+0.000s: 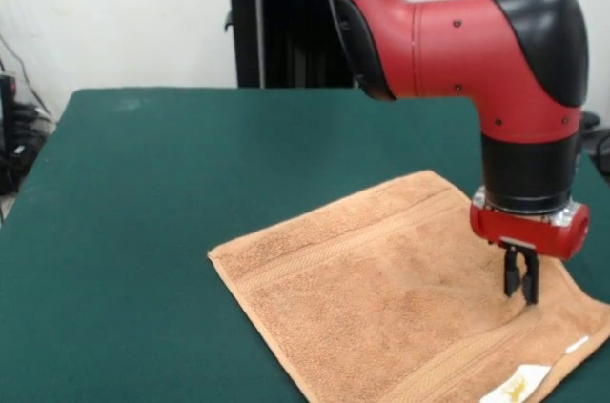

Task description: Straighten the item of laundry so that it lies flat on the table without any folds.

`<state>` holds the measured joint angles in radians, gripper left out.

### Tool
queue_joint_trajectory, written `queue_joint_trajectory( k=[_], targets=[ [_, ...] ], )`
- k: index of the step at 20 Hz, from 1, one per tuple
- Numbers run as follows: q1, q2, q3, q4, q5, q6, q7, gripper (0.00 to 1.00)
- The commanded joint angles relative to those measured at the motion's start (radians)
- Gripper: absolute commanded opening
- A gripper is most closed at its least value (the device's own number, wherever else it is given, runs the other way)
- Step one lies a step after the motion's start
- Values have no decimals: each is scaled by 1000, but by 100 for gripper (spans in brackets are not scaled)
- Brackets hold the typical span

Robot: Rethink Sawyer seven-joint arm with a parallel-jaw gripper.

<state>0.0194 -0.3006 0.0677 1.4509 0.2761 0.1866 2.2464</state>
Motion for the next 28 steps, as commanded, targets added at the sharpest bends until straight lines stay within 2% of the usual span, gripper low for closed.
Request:
queue_joint_trajectory(
  k=[1, 11, 13, 14, 17, 21, 23, 25, 28],
  targets=[
    [79, 114, -25, 10, 40, 83, 174, 0],
    [156, 175, -212, -91, 39, 202, 183, 0],
    [167, 193, -248, -135, 14, 259, 157, 0],
    [142, 186, -214, -125, 15, 256, 146, 100],
    [113, 168, -175, -107, 4, 230, 114, 100],
    [-63, -69, 47, 136, -14, 238, -20, 100],
    [-125, -151, 115, 209, -16, 263, -67, 100],
    [-164, -200, 152, 257, -28, 274, -87, 100],
    [-174, -221, 154, 278, -58, 276, -86, 100]
  ],
)
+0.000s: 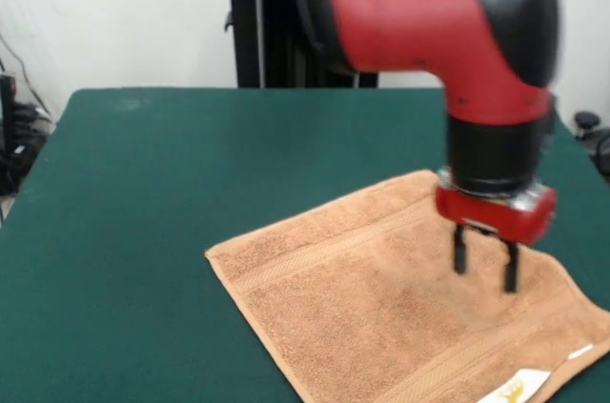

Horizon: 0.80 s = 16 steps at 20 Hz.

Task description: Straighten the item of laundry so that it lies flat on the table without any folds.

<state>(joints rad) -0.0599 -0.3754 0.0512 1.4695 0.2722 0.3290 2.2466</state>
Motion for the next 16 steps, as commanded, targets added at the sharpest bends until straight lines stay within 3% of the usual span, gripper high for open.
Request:
queue_joint_trajectory(
  k=[1, 9, 11, 16],
  targets=[
    [-101, -147, 173, 266, -66, 130, -86, 100],
    [-199, -156, 276, 324, -140, 102, -112, 100],
    [-184, -158, 253, 314, -156, 115, -102, 100],
    [-19, -90, 3, 213, -267, 91, 15, 100]
  ],
)
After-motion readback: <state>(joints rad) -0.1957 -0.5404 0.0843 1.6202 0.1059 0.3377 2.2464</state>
